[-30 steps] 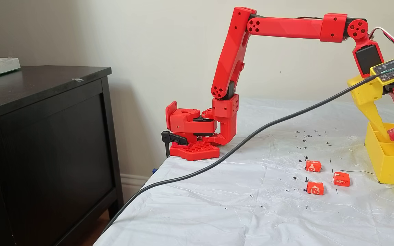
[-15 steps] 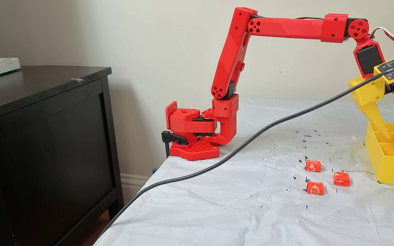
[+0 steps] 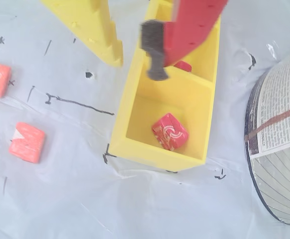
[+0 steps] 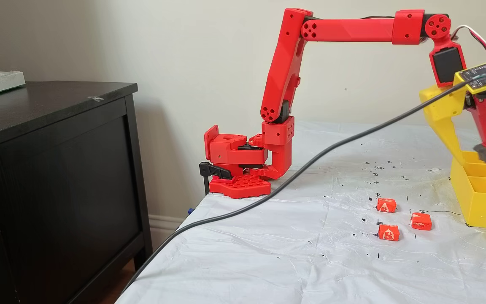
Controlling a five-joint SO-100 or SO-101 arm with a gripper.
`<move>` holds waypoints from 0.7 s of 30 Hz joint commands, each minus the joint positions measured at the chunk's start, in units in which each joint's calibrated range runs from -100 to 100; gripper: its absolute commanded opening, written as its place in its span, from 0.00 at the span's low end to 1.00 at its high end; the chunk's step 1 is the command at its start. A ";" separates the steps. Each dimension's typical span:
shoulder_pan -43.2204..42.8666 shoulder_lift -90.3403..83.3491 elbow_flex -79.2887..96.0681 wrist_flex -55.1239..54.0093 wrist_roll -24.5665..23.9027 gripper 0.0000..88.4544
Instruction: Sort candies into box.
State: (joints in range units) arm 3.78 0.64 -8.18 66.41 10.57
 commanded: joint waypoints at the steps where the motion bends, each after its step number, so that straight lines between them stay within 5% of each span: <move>1: -0.34 -14.04 4.31 3.39 0.54 0.00; 5: 0.75 -19.30 10.14 8.63 2.25 0.00; 21: 4.64 -21.76 38.82 -8.32 2.34 0.01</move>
State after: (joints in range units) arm 7.60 -17.44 30.07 61.54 13.06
